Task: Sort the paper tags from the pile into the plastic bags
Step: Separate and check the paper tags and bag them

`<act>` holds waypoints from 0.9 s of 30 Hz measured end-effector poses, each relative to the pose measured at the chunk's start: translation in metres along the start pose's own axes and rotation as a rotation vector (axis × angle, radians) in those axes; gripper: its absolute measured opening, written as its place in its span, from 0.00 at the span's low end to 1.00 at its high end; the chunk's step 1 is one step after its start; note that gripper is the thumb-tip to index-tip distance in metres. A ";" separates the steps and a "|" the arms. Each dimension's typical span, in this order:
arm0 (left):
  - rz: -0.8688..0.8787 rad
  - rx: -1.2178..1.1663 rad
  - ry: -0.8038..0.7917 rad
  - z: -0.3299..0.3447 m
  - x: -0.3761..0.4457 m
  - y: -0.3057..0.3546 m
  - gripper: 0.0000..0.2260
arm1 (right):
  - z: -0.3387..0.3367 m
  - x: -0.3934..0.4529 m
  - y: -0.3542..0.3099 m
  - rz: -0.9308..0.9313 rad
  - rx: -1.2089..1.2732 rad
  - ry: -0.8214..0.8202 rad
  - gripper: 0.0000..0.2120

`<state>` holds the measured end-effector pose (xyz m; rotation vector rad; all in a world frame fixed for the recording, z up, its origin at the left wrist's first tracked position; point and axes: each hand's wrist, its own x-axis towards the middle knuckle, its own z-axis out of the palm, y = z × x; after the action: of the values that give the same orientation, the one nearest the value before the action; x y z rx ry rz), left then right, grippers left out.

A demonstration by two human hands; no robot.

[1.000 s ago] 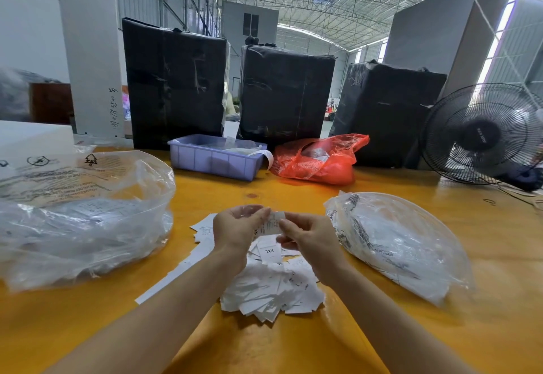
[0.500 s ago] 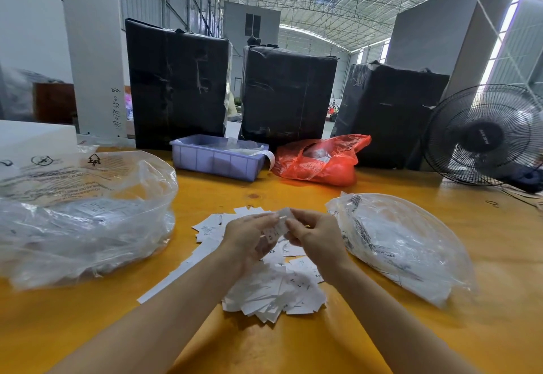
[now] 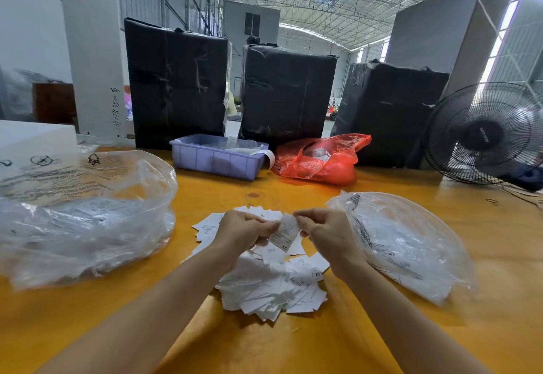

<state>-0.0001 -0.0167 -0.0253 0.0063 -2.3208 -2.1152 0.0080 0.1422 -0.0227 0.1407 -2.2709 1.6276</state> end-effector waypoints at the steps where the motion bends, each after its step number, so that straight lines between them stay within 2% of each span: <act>1: -0.010 -0.035 0.022 0.001 0.000 0.000 0.10 | 0.000 0.000 0.000 0.008 0.005 -0.007 0.06; 4: -0.017 -0.119 0.079 0.003 0.000 0.000 0.11 | 0.000 -0.003 -0.001 -0.010 -0.050 -0.070 0.09; 8: 0.025 -0.160 0.140 0.005 -0.001 -0.001 0.06 | 0.000 -0.005 -0.001 -0.117 -0.254 -0.082 0.25; 9: 0.033 -0.174 0.138 0.005 -0.001 -0.001 0.06 | 0.000 -0.005 -0.002 -0.129 -0.258 -0.081 0.24; 12: 0.037 -0.219 0.096 0.007 -0.002 0.001 0.07 | 0.000 -0.007 -0.004 -0.082 -0.101 -0.147 0.11; 14: 0.027 -0.234 0.064 0.008 -0.004 0.002 0.06 | -0.001 -0.006 -0.003 0.000 0.024 -0.169 0.12; 18: -0.052 -0.166 -0.045 0.003 -0.002 0.006 0.07 | -0.004 -0.004 -0.006 0.118 0.183 -0.101 0.03; 22: -0.092 -0.042 -0.170 -0.009 0.000 0.011 0.06 | -0.008 -0.005 -0.009 0.155 0.203 -0.106 0.03; 25: -0.061 0.051 -0.186 -0.016 0.001 0.015 0.05 | -0.005 -0.006 -0.011 0.128 0.184 -0.122 0.02; 27: -0.018 0.116 -0.184 -0.021 0.000 0.023 0.06 | -0.006 -0.006 -0.014 0.057 0.176 -0.072 0.02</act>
<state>-0.0003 -0.0359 -0.0007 -0.1754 -2.5514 -2.0668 0.0185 0.1428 -0.0098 0.1817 -2.1997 1.8799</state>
